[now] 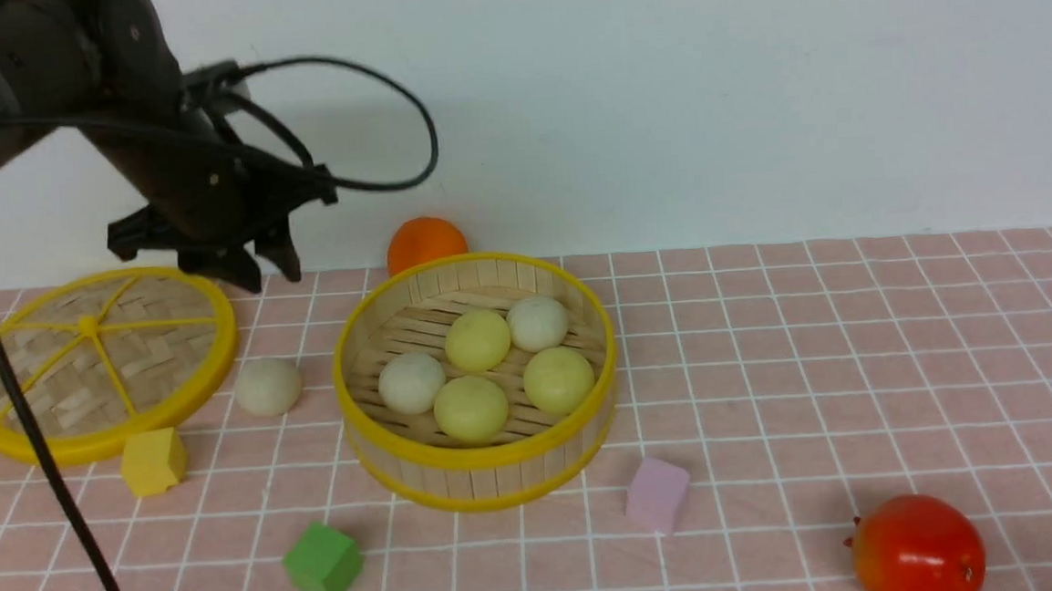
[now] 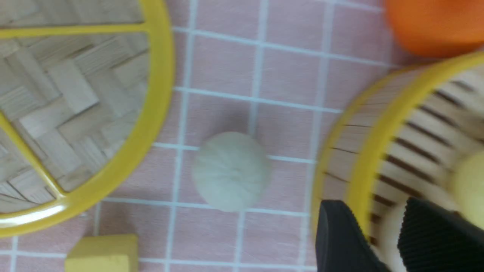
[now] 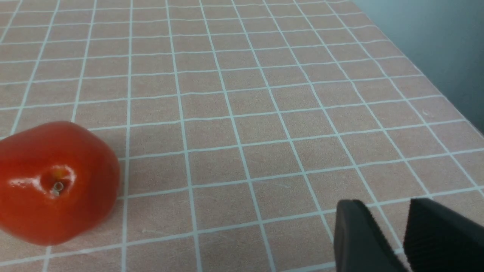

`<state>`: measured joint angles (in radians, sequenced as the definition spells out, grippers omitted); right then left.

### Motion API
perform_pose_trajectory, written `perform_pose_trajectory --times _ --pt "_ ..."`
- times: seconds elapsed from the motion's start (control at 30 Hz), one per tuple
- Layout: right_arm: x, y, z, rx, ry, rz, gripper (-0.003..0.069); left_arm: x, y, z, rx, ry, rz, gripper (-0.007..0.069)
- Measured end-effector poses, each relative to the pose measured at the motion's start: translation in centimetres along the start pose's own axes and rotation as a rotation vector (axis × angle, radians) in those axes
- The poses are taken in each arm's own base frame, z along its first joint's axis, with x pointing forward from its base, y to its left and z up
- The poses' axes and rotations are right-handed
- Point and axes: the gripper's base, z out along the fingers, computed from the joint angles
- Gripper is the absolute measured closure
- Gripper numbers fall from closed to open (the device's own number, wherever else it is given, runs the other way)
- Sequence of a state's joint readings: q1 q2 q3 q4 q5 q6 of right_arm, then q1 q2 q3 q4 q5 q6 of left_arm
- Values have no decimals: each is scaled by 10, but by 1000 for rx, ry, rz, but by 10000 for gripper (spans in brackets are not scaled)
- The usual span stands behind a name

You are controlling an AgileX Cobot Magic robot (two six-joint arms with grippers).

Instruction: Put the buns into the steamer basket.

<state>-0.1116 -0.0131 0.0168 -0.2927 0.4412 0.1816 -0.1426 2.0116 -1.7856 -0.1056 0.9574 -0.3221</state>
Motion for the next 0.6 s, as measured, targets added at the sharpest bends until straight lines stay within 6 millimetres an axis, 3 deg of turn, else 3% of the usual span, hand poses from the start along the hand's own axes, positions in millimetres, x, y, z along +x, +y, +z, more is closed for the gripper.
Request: perform_pose_trajectory --times 0.2,0.6 --pt "0 0 0 0 0 0 419 3 5 31 -31 39 3 340" --pt "0 0 0 0 0 0 419 2 18 47 -145 29 10 340"
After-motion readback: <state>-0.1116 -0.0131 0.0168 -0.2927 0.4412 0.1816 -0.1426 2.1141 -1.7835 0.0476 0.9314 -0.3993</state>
